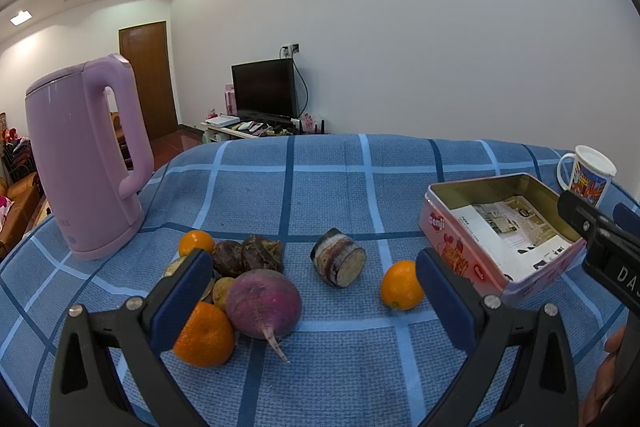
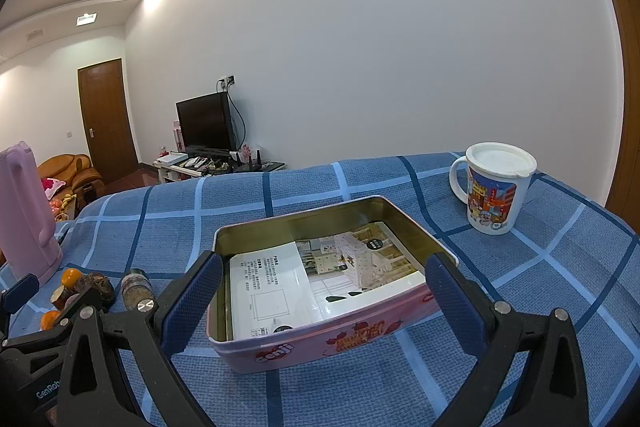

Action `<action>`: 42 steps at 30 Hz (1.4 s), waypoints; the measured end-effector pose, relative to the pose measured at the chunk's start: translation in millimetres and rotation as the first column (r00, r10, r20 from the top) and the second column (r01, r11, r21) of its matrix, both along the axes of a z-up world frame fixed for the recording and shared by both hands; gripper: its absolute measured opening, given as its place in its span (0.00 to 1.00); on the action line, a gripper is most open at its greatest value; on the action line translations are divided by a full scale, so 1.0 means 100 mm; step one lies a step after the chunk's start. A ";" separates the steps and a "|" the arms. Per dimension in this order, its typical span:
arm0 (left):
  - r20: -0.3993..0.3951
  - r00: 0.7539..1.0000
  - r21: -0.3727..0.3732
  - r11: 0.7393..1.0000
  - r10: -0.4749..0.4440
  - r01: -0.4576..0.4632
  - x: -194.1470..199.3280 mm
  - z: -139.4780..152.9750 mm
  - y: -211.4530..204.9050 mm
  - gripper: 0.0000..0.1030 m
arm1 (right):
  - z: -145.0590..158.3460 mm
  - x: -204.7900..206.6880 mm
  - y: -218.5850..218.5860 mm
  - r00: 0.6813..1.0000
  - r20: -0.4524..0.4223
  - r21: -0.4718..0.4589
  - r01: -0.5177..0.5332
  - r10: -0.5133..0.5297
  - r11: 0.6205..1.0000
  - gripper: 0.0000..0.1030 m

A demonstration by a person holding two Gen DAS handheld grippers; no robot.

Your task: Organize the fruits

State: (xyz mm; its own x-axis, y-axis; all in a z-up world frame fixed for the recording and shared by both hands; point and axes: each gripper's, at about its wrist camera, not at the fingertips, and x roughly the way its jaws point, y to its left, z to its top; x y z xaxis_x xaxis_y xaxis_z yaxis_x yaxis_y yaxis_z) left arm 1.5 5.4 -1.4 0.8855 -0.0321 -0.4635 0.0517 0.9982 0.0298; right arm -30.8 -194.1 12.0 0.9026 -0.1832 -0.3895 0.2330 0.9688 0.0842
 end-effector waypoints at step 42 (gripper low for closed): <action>-0.025 0.999 0.047 0.998 0.046 -0.044 0.03 0.00 0.13 1.00 | -0.01 -0.01 0.06 0.999 0.009 -0.009 -0.046 0.046 0.999 0.99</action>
